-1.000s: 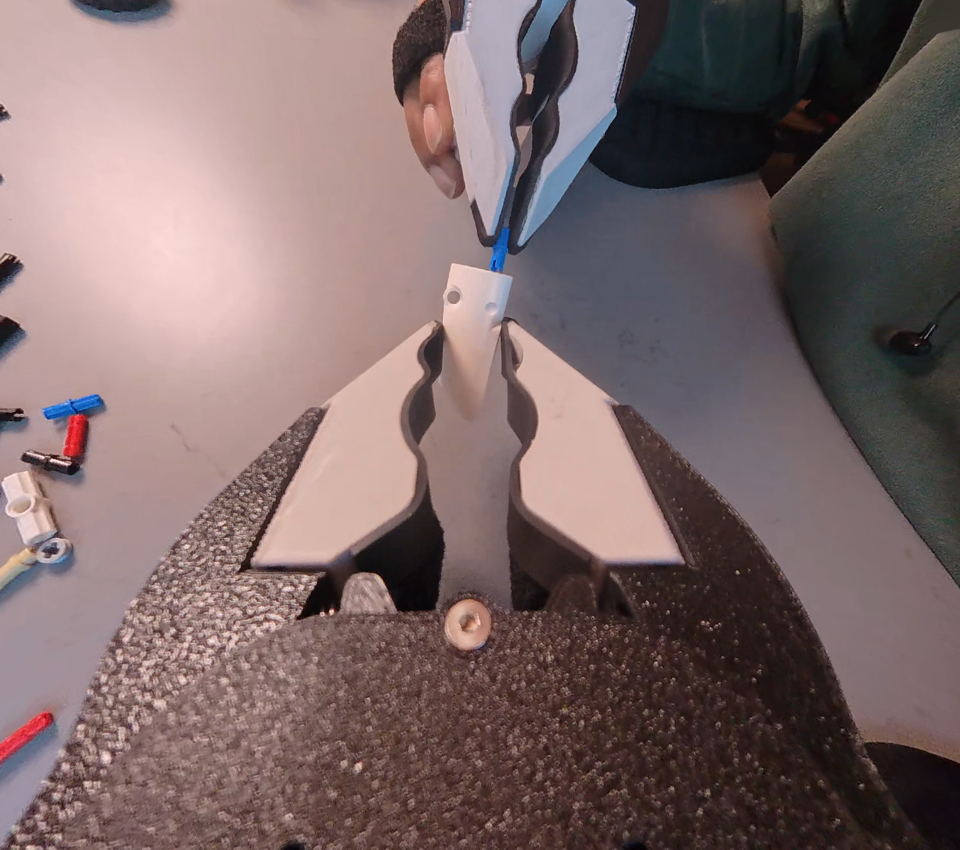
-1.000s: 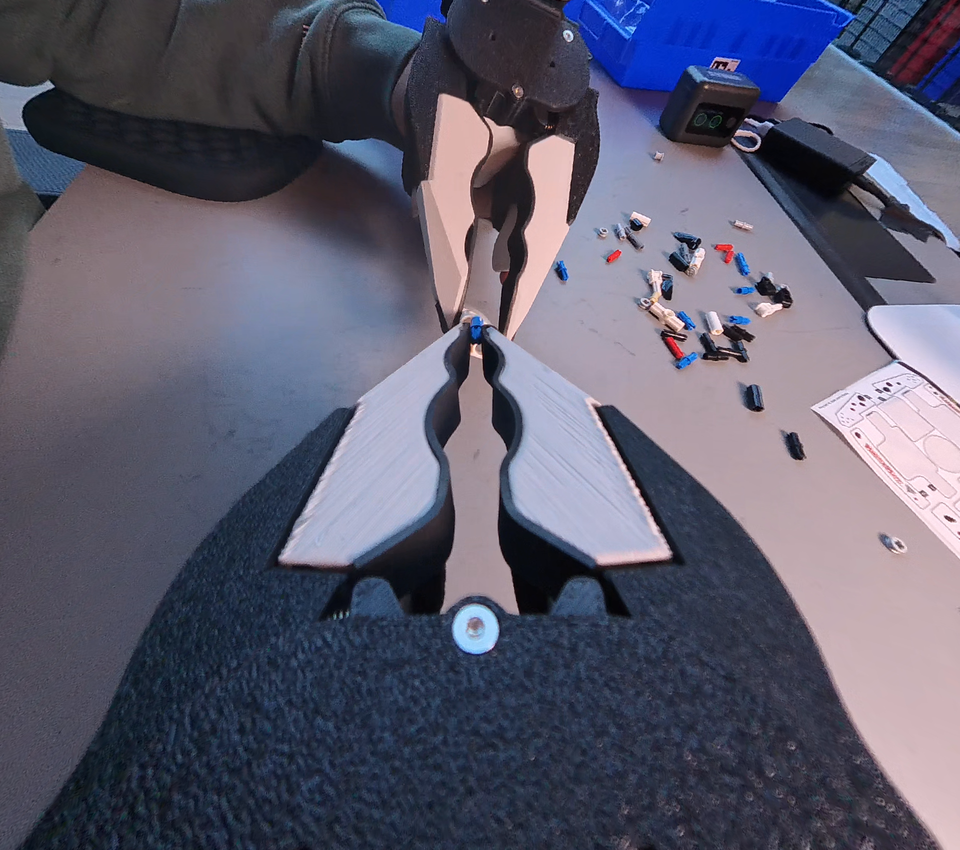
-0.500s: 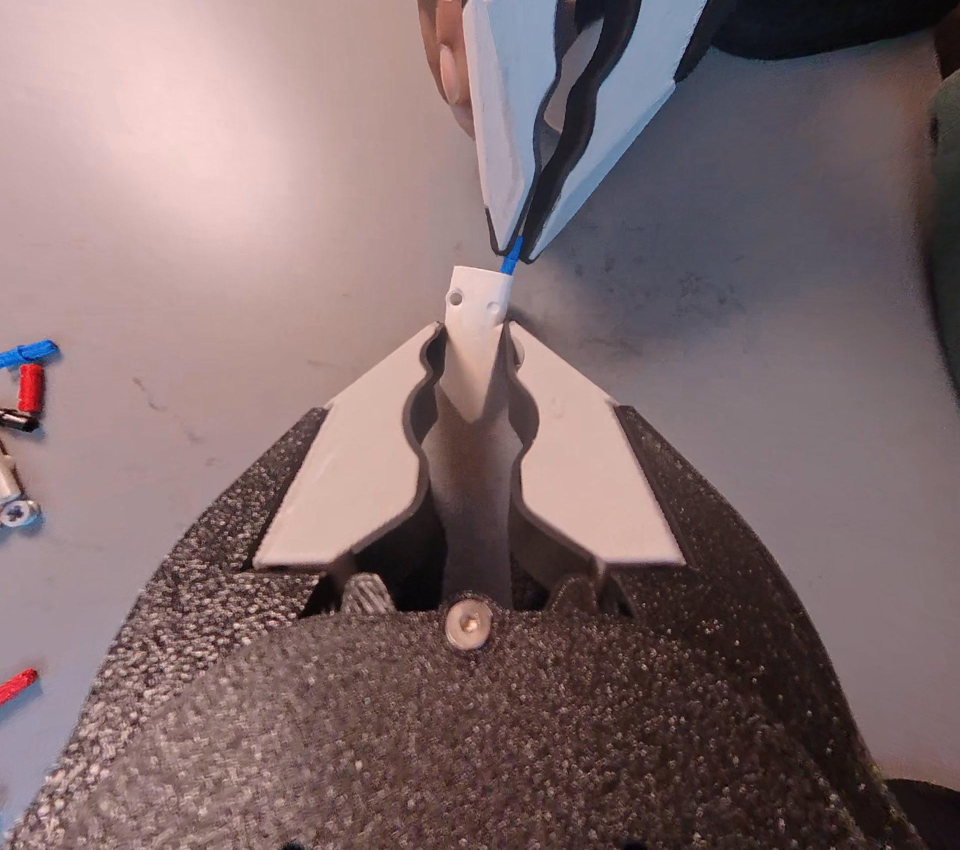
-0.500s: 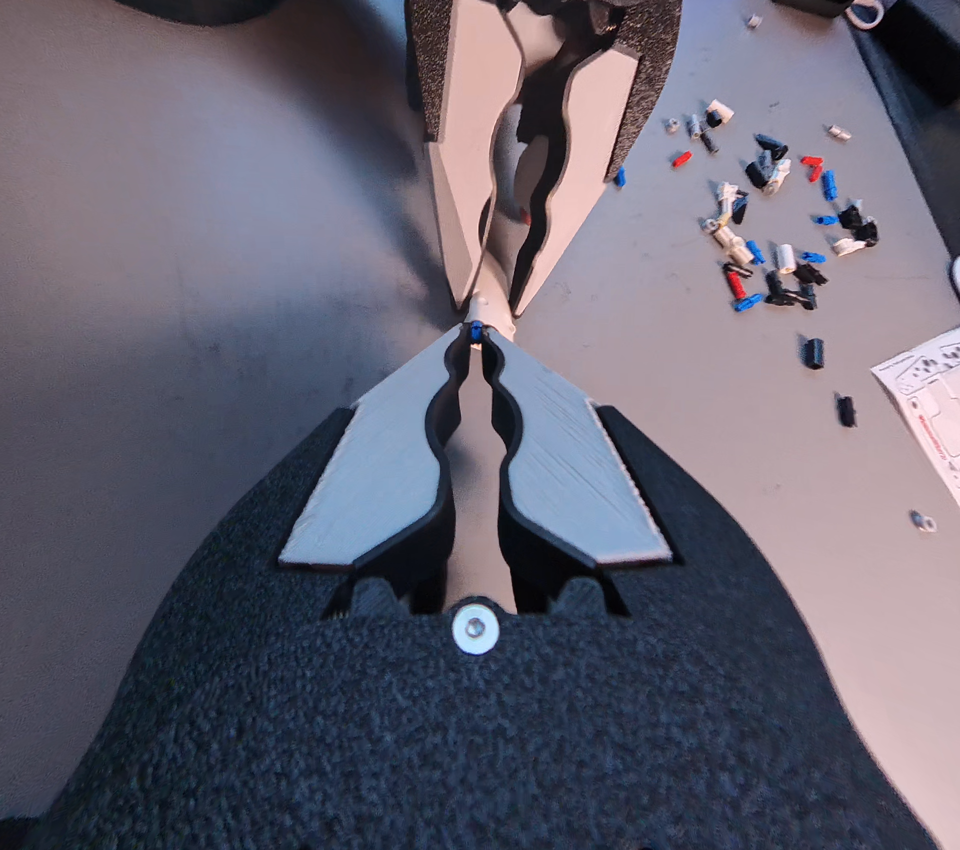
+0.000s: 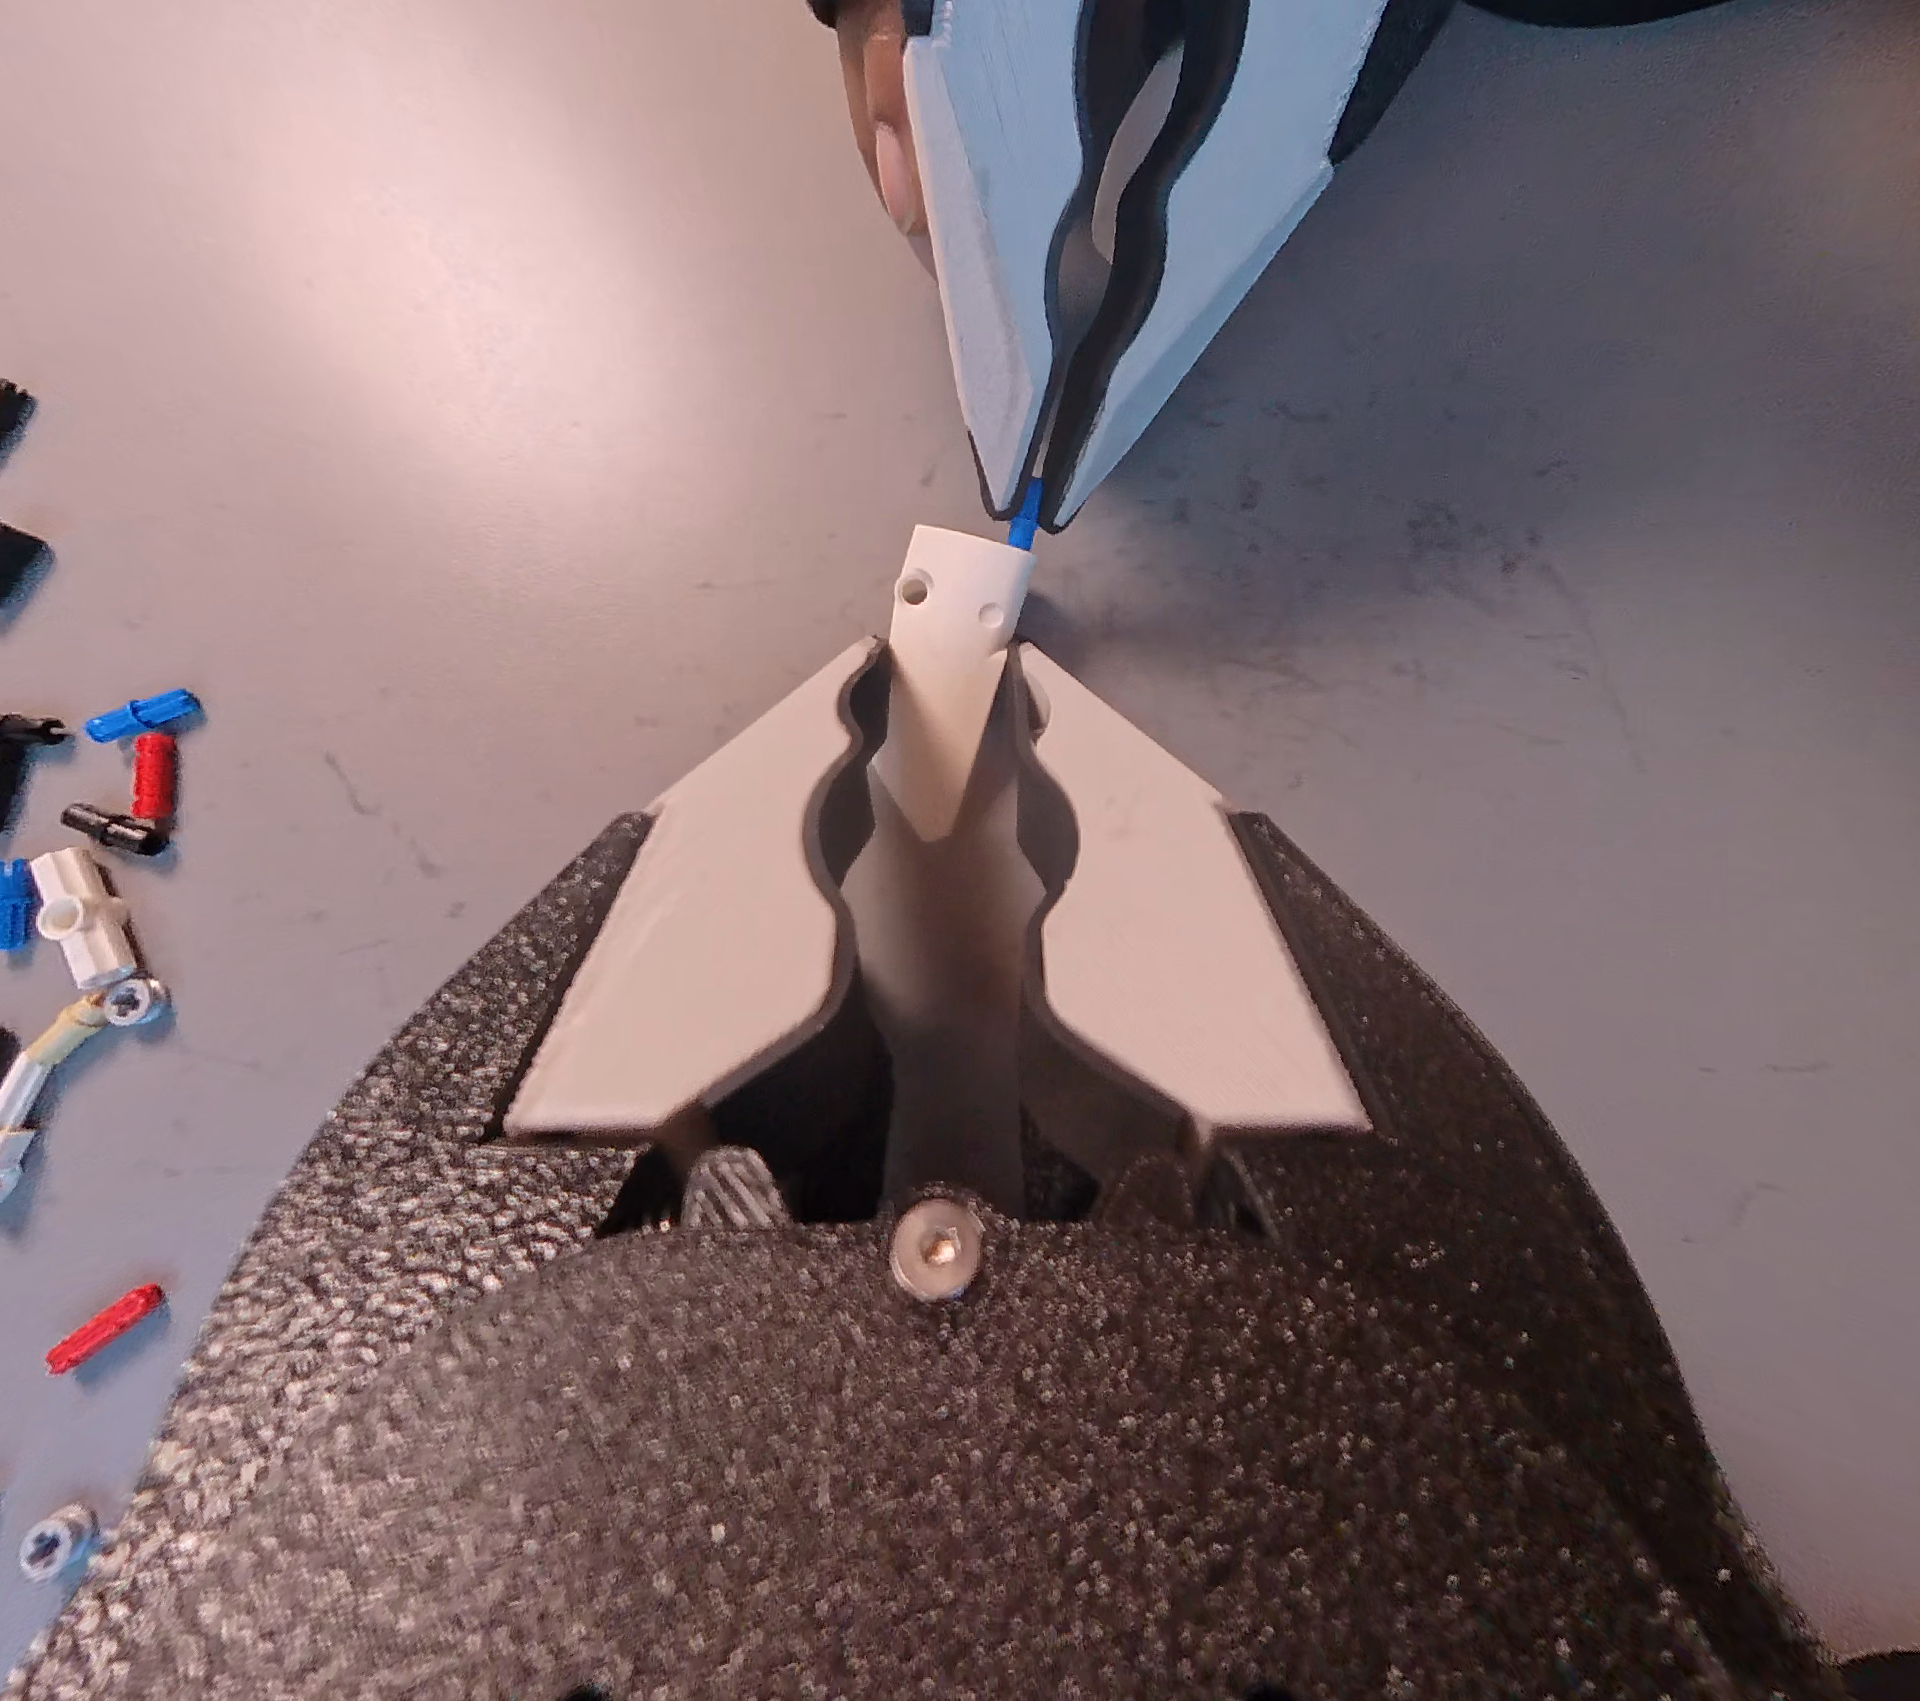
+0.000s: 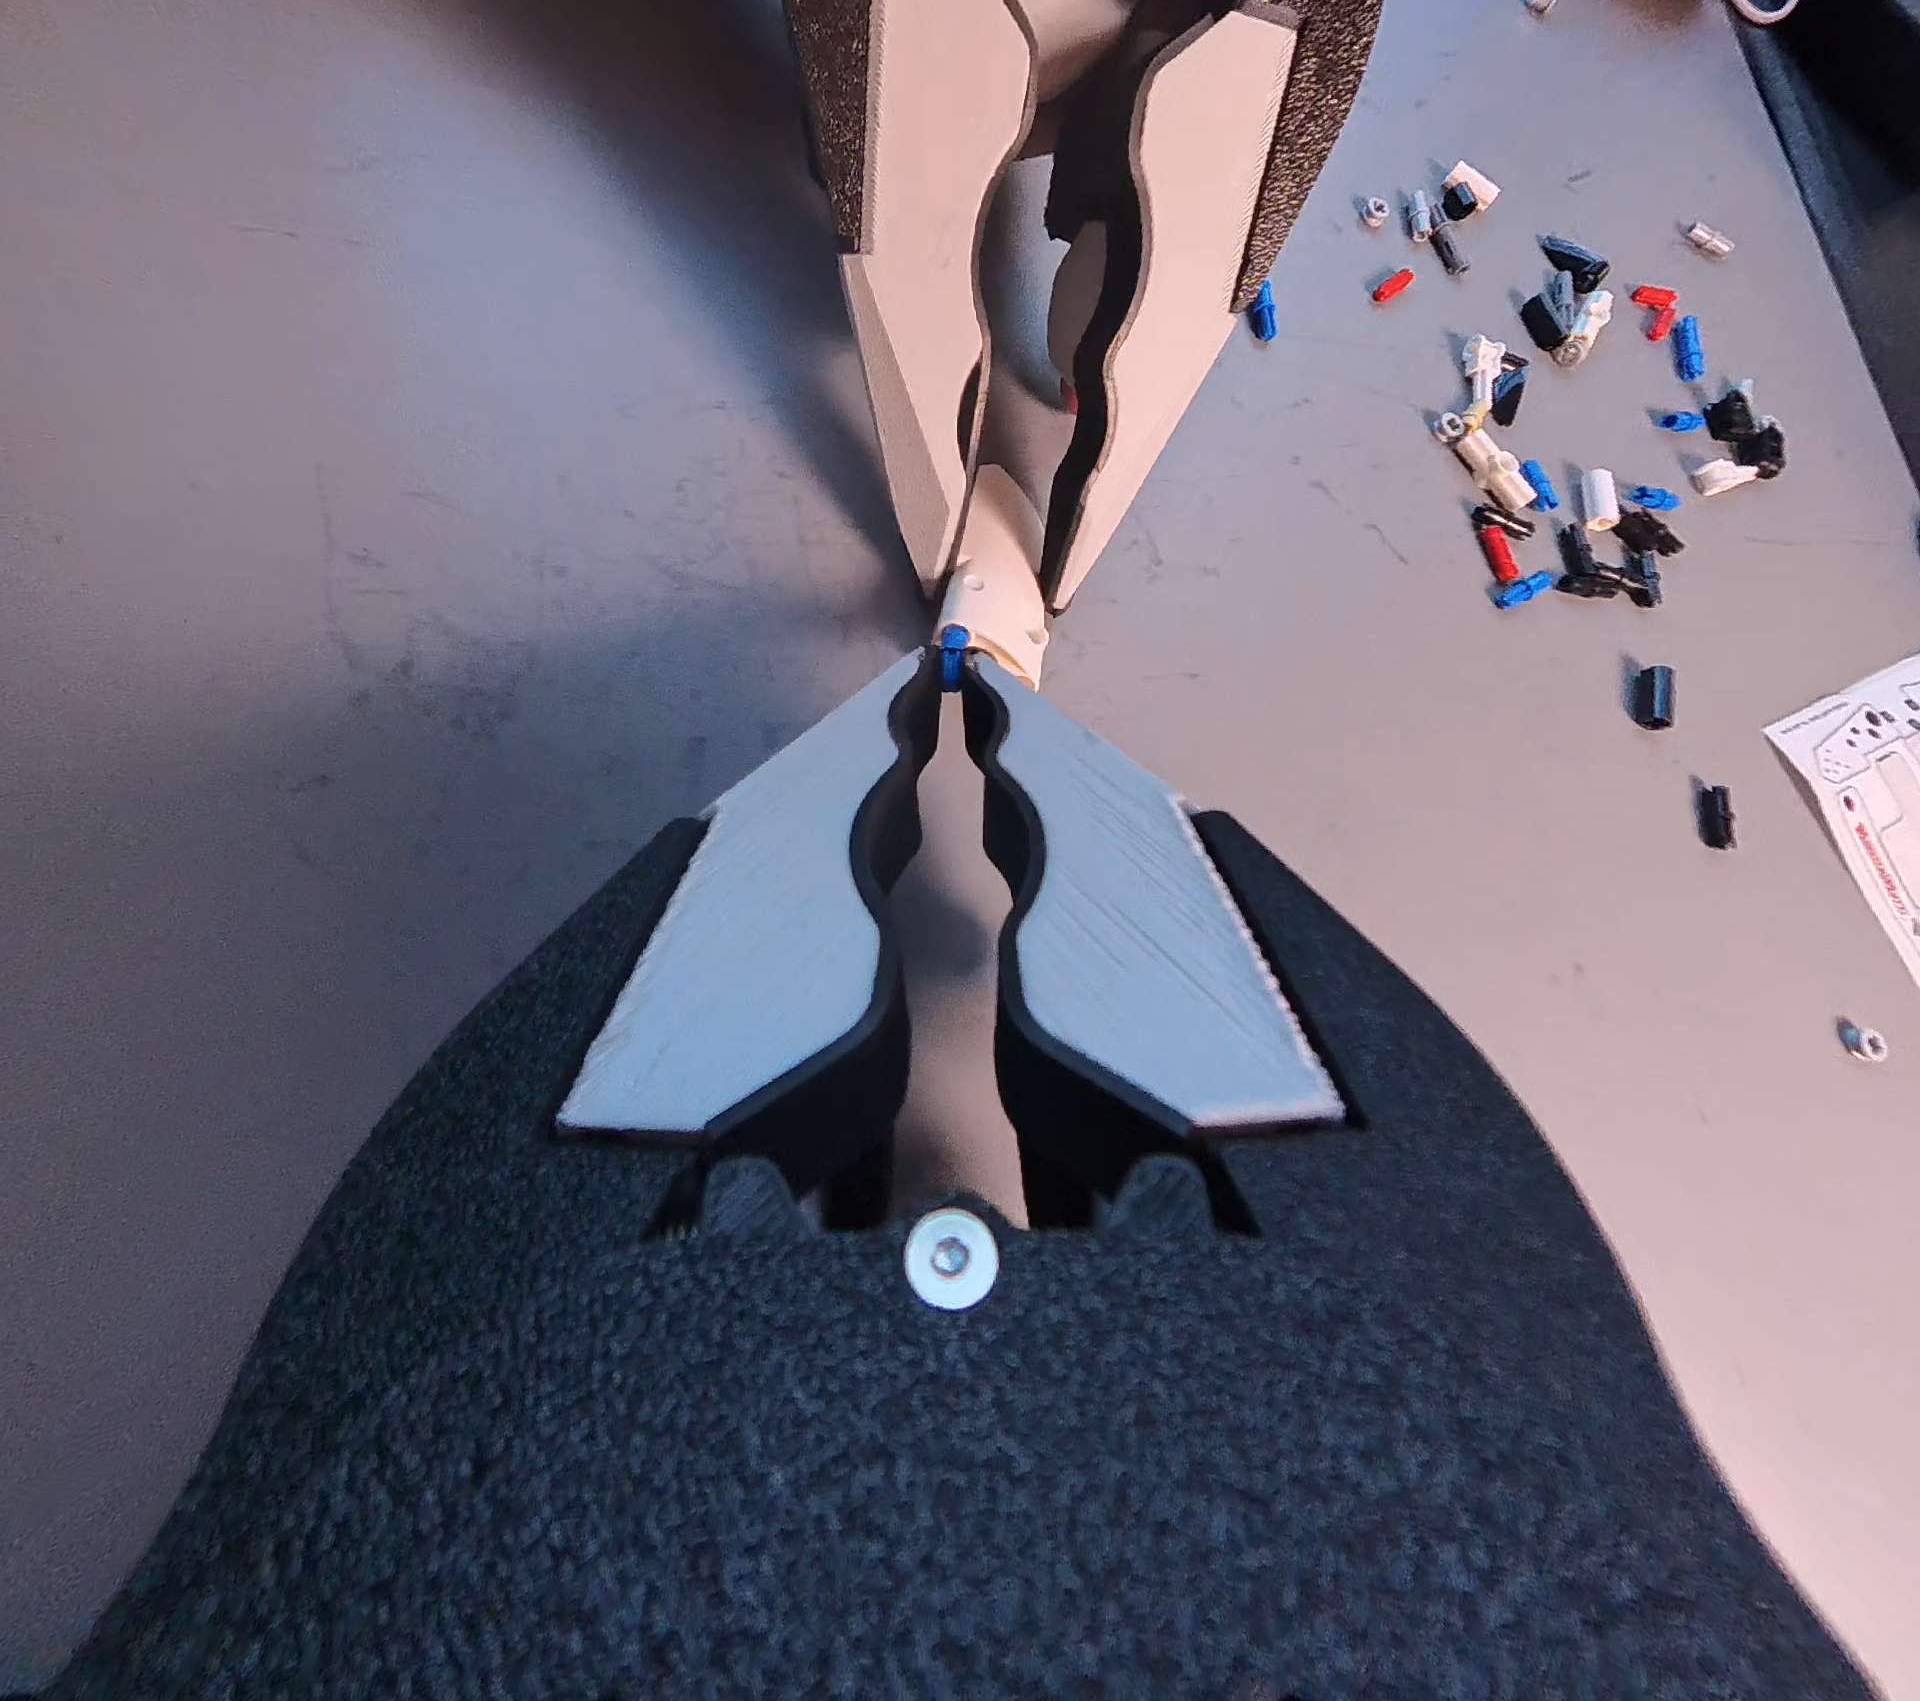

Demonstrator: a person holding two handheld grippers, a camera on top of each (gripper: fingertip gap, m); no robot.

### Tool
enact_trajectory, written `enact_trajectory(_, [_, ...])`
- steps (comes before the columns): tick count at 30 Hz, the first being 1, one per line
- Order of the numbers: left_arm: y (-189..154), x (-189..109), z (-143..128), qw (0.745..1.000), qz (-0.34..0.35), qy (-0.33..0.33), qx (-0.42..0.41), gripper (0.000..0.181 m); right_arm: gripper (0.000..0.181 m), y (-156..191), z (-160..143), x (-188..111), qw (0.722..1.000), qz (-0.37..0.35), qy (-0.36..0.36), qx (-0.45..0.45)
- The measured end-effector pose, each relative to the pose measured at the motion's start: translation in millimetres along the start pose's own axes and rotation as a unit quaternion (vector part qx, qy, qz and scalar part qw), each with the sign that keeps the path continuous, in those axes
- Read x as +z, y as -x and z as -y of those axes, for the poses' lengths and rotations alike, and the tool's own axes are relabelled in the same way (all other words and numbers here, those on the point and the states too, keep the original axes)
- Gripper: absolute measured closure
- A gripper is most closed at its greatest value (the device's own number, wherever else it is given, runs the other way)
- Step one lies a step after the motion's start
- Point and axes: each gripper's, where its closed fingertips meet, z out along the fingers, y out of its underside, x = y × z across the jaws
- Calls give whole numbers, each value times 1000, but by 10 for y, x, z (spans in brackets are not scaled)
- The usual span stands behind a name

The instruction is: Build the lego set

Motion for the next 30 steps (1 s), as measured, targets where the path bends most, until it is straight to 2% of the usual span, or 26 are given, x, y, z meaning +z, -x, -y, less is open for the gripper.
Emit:
enact_trajectory(6, [16,14,14,999,28,9,-29,161,178,-30,0,26,1000,-9,6,15])
enact_trajectory(16, [65,11,10,999,35,5,-39,160,178,-83,-3,36,999,-24,7,28])
enact_trajectory(19, [60,5,4,999,33,7,-38,160,170,-74,24,-29,999,-16,-4,32])
enact_trajectory(23, [54,0,-2,999,33,9,-35,160,180,-74,-30,-30,1000,-18,12,23])
enact_trajectory(30, [44,2,-2,999,33,12,-36,160,181,-56,-22,-9,1000,-16,13,16])
